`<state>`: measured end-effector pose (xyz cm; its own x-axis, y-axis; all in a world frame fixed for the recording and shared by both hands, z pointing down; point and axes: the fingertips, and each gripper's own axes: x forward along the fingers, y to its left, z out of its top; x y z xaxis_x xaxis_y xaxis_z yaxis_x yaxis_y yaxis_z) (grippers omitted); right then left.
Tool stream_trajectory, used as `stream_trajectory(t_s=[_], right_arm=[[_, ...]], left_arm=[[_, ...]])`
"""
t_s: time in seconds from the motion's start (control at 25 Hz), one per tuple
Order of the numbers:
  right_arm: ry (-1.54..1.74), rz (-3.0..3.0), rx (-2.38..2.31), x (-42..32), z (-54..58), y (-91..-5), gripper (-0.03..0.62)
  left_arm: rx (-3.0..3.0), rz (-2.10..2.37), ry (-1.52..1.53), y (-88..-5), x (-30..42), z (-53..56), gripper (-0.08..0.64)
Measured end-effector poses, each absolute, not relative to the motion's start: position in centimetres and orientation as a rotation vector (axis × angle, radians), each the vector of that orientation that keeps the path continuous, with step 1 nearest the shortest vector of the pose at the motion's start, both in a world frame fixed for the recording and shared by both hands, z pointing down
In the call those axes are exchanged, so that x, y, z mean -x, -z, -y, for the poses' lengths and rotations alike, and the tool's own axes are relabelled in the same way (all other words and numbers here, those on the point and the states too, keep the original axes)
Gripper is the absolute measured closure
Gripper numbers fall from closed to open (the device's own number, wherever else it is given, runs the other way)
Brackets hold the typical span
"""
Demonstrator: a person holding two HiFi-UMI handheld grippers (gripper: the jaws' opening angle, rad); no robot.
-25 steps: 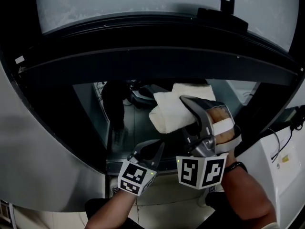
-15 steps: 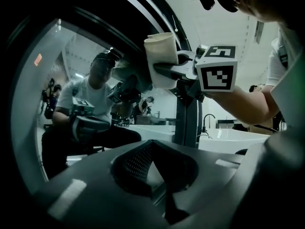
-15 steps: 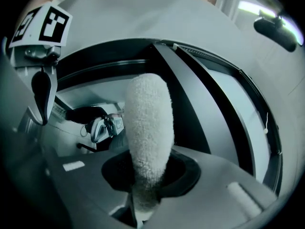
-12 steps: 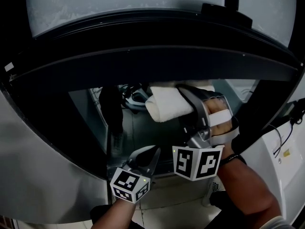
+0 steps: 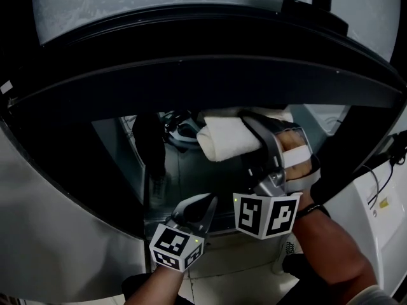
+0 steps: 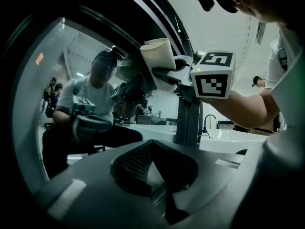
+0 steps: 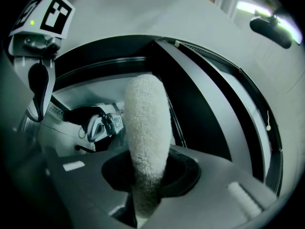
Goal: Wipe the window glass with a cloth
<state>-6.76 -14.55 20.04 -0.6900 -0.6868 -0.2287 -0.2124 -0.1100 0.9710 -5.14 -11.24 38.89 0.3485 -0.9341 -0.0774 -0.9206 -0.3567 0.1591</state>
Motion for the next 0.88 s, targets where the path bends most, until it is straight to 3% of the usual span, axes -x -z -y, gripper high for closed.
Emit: stream_trajectory(t_s=[0.88], right_arm=[[1.759, 1.877, -0.976, 5.2, 19.7, -22.9, 0.509]], left_arm=[[-2.441, 1.711, 0.176, -39.1, 5.9, 15.1, 0.545]])
